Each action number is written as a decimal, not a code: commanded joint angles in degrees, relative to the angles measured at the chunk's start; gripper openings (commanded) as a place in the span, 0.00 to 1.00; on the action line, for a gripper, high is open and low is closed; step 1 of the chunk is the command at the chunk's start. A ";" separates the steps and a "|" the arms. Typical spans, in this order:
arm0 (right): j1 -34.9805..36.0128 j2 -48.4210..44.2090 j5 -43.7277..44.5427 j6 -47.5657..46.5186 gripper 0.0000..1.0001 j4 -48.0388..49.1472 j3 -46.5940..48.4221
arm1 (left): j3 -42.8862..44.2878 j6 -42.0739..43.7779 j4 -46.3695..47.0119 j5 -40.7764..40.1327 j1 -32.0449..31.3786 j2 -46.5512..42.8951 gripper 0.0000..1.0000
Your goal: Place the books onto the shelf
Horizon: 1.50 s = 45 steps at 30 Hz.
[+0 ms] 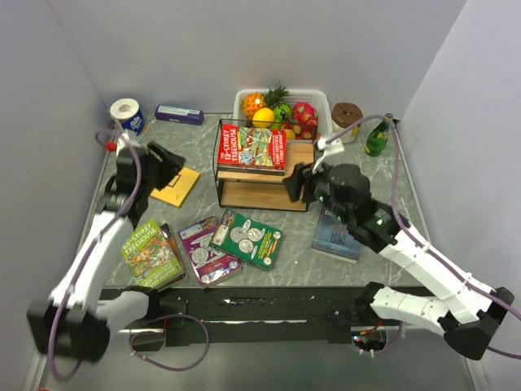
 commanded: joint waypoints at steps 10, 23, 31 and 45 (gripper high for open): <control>21.73 3.57 2.68 11.88 0.79 18.42 -26.33 | -35.98 -14.77 -2.54 7.98 -13.74 -38.52 0.66; 27.90 18.59 17.29 12.06 0.80 15.87 -22.55 | -45.30 -27.88 3.34 9.12 -17.34 -38.03 0.85; 27.37 25.80 15.36 13.02 0.79 14.21 -18.96 | -44.86 -28.50 12.91 4.46 -23.23 -26.25 0.83; 27.46 23.97 9.74 13.20 0.77 14.82 -19.91 | -46.71 -25.77 28.12 2.79 -24.20 -14.02 0.44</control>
